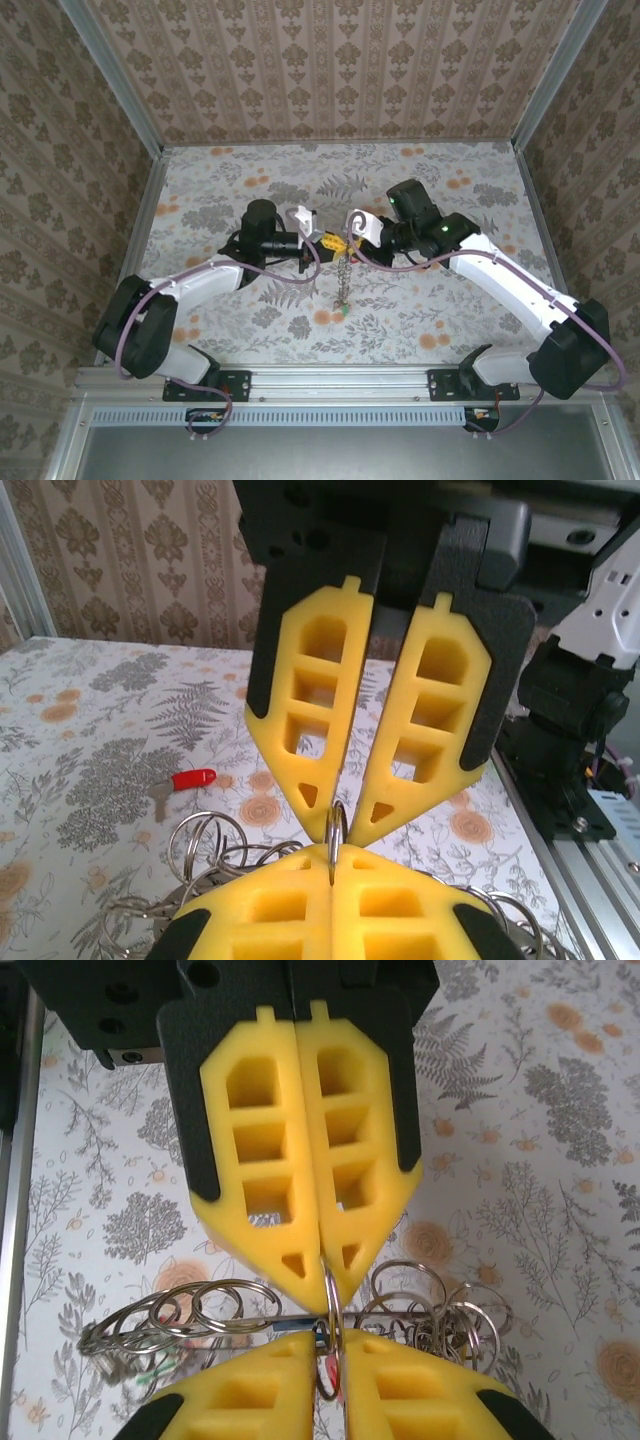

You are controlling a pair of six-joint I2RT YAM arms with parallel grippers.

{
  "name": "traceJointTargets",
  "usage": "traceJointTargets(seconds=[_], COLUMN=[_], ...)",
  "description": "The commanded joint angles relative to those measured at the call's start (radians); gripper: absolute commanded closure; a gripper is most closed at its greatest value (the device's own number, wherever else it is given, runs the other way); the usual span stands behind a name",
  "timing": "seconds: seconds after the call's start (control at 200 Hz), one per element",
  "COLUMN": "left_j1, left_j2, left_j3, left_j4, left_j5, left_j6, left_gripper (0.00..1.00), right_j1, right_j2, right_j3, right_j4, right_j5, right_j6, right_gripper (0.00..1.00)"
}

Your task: Put the keys on the keyring

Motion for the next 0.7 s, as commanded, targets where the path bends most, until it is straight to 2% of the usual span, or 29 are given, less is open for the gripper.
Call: traceJointTargets(seconds=[0.0, 0.115, 0.37, 0.695], left_j1=[0.012, 0.014, 0.013, 0.013], left_j2=[0.012, 0.03, 0.042, 0.033], left_j3=[-0.008, -0.015, -0.008, -0.011], left_j4=[0.214, 0.294, 0.305, 0.276], left_j5=[0.042, 0.053, 0.059, 0.052], left_j6=[-0.113, -0.169, -0.186, -0.168], left_gripper=[1.0, 1.0, 1.0, 1.0], right_j1=[-0.03, -0.057, -0.069, -0.073], right_j2=[-0.027, -0.026, -0.016, -0.022], right_j3=[-0.043, -0.066, -0.088, -0.102], right_j4=[0.123, 0.175, 0.271, 0.318], right_j5=[-0.108, -0.16, -0.22, -0.184], right_j6=[0.062, 0.092, 0.137, 0.158], right_gripper=[0.86, 0.87, 0.87, 0.82])
